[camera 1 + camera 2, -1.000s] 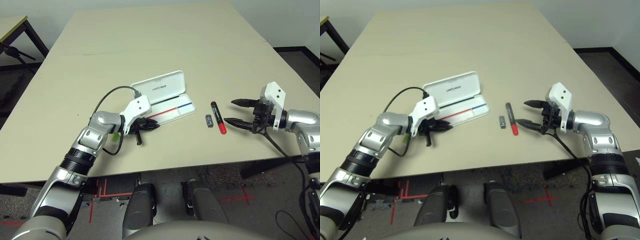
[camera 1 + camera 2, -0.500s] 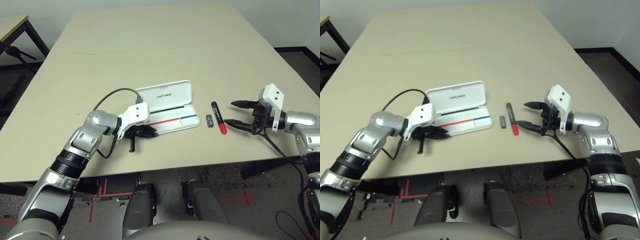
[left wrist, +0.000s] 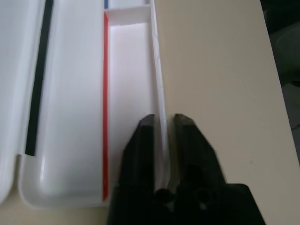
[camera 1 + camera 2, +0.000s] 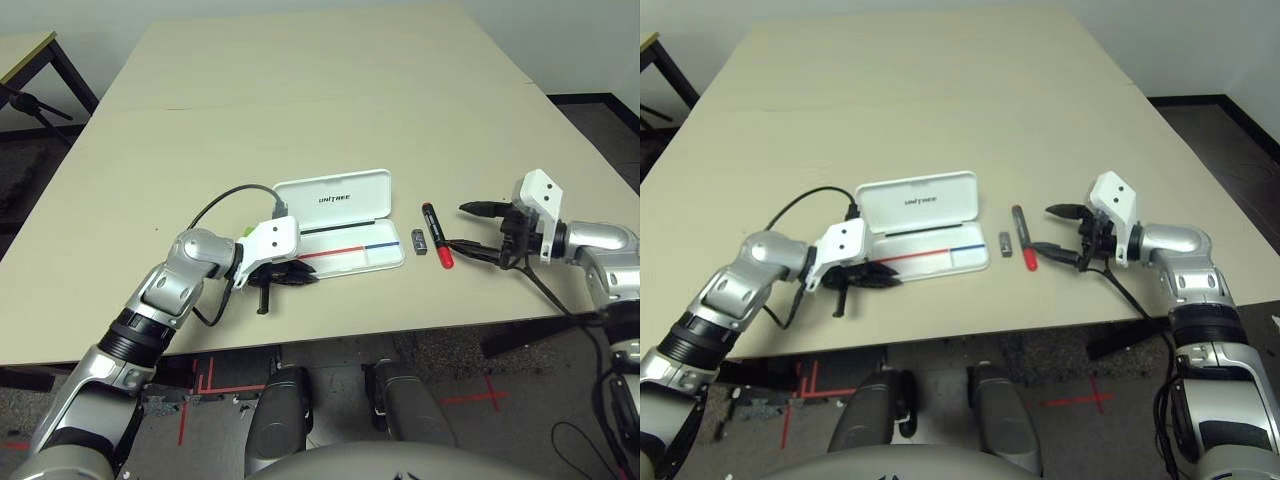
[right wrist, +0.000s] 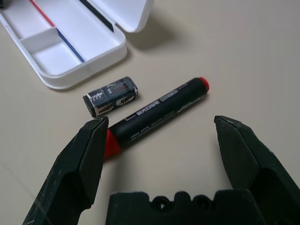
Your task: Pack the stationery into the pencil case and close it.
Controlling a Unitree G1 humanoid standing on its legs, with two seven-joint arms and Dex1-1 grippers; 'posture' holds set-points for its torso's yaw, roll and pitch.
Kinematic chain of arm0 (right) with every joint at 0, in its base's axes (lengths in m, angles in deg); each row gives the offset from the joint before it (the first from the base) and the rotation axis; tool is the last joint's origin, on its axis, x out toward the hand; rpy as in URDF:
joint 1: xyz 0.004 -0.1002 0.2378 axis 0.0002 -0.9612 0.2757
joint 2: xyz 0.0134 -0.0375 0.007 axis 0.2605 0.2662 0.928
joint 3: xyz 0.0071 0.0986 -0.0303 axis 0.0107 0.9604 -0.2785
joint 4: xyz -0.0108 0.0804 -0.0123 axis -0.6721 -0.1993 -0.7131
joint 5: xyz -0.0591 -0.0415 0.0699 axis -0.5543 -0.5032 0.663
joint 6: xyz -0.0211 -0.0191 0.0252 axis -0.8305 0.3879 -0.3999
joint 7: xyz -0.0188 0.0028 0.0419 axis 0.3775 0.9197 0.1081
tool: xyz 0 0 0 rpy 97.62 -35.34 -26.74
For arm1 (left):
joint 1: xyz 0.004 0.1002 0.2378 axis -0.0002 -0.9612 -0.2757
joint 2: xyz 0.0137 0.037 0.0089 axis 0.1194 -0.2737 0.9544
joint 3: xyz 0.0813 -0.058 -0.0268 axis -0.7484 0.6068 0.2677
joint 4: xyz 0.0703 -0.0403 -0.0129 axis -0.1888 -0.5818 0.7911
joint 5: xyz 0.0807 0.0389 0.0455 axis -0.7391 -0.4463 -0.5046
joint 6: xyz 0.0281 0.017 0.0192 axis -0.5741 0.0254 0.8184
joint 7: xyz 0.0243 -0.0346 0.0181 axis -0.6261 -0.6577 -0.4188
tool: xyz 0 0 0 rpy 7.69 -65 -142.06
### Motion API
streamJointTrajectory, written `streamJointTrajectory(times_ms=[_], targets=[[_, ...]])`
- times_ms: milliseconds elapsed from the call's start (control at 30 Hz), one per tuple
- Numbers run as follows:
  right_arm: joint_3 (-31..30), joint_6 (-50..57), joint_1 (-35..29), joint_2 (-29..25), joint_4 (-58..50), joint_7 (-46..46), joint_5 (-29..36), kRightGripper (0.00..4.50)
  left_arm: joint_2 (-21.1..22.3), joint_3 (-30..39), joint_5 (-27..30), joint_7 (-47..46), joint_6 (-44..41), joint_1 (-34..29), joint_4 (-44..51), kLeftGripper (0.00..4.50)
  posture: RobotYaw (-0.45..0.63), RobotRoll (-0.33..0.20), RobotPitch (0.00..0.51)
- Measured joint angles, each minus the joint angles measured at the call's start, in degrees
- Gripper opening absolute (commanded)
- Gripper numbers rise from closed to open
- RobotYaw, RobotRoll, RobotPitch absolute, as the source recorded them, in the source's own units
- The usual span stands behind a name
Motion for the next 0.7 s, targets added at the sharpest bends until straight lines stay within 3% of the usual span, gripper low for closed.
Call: streamJointTrajectory(times_ms=[167, 200, 433, 700], targets=[[-0.42, -0.91, 0.65, 0.73, 1.19, 0.01, -0.36, 4.5, 1.28, 0.85, 2.31, 0.05, -3.87, -1.71, 5.76, 4.26, -0.03, 0.0, 0.114], [-0.42, -0.99, 0.77, 0.79, 1.55, 0.01, -0.43, 4.5, 1.49, 0.89, 2.78, 0.06, -4.62, -1.99, 6.71, 4.48, -0.03, 0.0, 0.114], [-0.48, -1.82, 1.24, 1.24, 2.7, 0.0, -0.46, 4.5, 4.23, 7.25, 8.53, -0.1, -7.79, -3.99, 12.08, 4.48, -0.02, 0.0, 0.115], [2.59, 3.41, 2.3, 3.32, 2.02, 2.09, 4.26, 4.5, 1.99, 17.92, 15.57, -3.91, -5.49, -4.51, 12.4, 4.48, -0.01, 0.0, 0.117]])
